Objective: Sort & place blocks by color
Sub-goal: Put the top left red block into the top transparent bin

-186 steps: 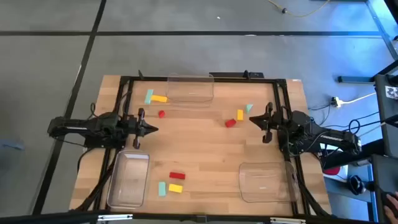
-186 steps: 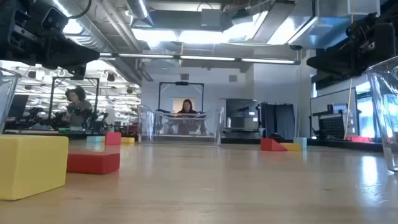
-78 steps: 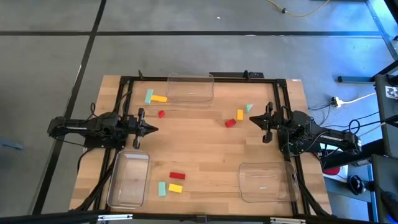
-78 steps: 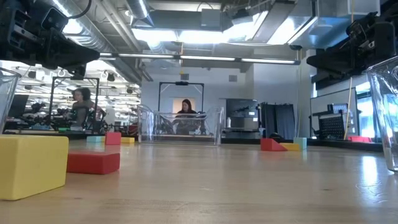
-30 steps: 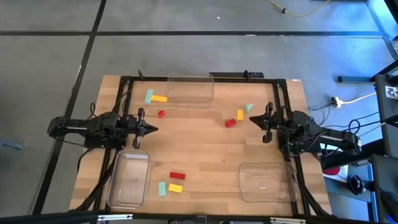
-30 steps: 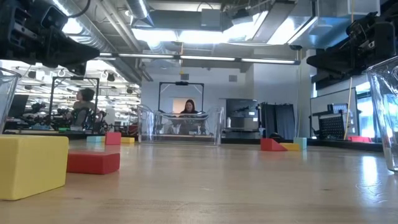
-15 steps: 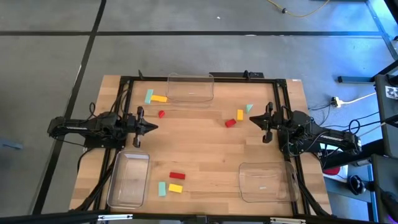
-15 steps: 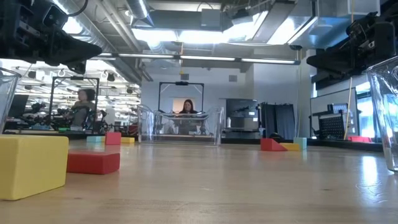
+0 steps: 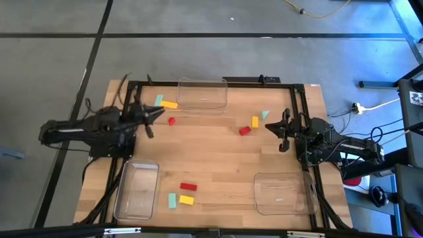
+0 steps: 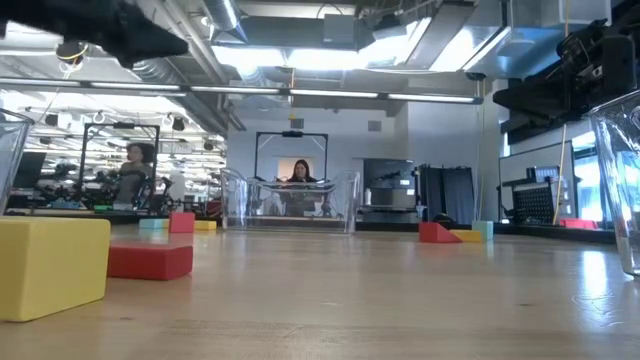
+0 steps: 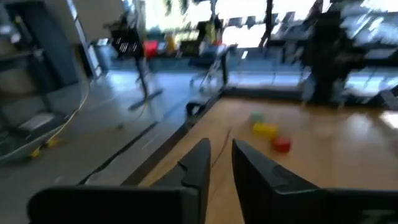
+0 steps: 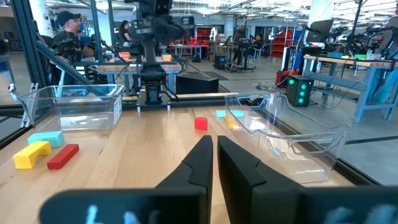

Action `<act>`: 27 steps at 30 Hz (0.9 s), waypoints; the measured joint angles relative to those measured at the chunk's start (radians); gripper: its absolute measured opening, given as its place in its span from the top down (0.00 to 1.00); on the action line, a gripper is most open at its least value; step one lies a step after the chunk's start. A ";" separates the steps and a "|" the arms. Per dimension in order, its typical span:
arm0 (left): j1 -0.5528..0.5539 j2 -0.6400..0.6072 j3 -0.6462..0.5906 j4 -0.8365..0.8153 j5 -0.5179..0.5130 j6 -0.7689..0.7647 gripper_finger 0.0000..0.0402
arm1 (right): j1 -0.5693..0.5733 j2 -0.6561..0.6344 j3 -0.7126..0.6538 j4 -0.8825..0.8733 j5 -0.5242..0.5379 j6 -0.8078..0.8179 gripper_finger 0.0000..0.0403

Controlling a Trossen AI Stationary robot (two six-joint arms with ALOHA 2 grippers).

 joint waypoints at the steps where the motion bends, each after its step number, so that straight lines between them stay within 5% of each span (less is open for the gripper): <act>1: 0.019 0.040 0.040 -0.056 -0.013 -0.004 0.82 | 0.000 0.000 0.000 0.000 0.000 0.000 0.93; 12: 0.204 0.391 0.290 -0.407 -0.007 -0.240 0.56 | 0.000 0.000 0.000 0.000 0.000 0.000 0.93; 27: 0.254 0.641 0.148 -0.361 0.081 -0.592 0.55 | 0.000 0.000 0.000 -0.001 0.000 0.000 0.93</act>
